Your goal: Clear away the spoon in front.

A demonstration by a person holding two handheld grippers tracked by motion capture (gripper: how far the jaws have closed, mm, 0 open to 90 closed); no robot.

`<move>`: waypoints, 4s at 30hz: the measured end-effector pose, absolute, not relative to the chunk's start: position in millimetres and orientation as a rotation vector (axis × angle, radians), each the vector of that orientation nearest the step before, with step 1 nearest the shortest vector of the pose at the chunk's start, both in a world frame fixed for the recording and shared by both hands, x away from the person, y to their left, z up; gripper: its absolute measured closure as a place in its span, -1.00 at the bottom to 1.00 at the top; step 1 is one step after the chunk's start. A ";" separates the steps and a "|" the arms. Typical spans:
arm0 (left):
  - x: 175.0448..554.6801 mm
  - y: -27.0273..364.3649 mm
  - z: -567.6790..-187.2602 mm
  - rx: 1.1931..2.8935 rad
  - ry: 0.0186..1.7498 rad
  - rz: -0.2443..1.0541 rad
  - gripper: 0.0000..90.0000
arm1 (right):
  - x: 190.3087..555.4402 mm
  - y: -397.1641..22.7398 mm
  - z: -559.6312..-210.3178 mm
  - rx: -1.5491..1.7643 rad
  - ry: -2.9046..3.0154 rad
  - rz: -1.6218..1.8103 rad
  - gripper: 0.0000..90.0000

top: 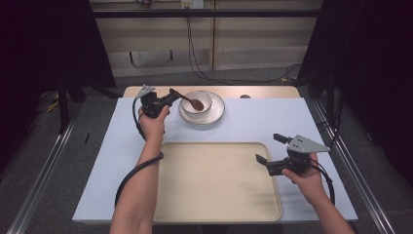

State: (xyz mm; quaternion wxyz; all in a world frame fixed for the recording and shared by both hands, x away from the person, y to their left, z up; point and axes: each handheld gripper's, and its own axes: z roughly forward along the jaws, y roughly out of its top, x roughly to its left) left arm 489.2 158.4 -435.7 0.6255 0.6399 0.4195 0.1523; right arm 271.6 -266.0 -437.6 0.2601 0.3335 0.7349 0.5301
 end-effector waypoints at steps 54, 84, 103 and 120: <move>491.8 152.8 -370.7 1.369 0.845 0.391 0.86 | 272.6 -266.8 -437.5 0.898 1.984 1.452 -0.96; 471.4 168.3 -356.0 1.373 0.798 0.281 0.86 | 272.6 -265.0 -438.2 0.893 2.001 1.511 -0.99; 453.3 172.7 -360.4 1.460 0.742 0.209 0.86 | 272.2 -264.5 -438.3 0.896 2.002 1.505 -0.99; 436.7 171.6 -361.6 1.488 0.710 0.153 0.86 | 272.4 -263.7 -438.6 0.893 2.000 1.503 -0.99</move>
